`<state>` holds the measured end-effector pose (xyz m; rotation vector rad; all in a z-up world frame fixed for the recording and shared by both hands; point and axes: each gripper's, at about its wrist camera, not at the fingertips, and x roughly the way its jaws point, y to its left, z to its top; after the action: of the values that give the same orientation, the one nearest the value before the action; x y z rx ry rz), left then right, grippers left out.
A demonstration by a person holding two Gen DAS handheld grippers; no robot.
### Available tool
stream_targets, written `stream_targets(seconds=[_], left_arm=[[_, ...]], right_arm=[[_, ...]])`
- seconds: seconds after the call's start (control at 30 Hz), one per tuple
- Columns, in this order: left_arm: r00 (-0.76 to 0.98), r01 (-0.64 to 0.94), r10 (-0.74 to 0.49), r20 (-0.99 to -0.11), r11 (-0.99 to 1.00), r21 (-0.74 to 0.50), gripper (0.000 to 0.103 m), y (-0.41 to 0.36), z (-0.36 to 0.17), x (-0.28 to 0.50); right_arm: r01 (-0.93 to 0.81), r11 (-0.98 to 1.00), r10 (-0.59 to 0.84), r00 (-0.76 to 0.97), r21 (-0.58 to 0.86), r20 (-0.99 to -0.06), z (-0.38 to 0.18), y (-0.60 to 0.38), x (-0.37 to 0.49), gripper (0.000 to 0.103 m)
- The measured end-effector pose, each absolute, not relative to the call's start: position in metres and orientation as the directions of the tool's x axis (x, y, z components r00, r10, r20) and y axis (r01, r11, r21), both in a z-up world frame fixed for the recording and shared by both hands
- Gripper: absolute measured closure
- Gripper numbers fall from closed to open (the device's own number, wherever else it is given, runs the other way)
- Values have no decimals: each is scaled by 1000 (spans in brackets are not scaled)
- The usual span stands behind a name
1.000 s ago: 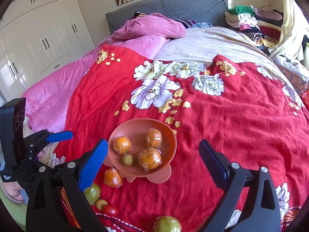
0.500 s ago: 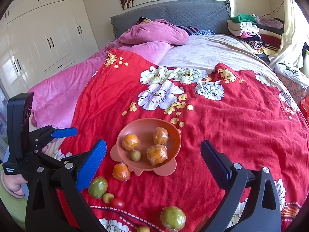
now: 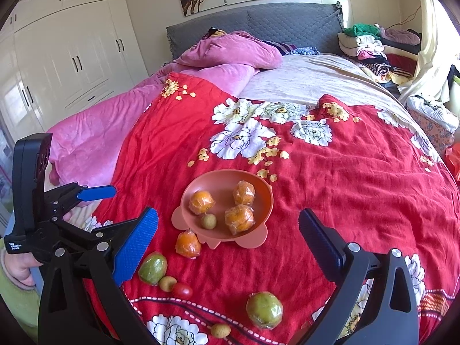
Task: Organize fruits
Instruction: 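Lift both open grippers away from the bowl toward the remaining fruits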
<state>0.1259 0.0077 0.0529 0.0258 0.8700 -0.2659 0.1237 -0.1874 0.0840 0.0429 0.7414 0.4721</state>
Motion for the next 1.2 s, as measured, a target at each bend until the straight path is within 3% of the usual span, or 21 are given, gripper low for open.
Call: stream_targets(seconds=[1.2], left_arm=[[590, 241, -188, -785, 969, -51, 10, 25, 31, 80]], right_arm=[[-382, 909, 384, 620, 165, -684, 56, -191, 68, 5]])
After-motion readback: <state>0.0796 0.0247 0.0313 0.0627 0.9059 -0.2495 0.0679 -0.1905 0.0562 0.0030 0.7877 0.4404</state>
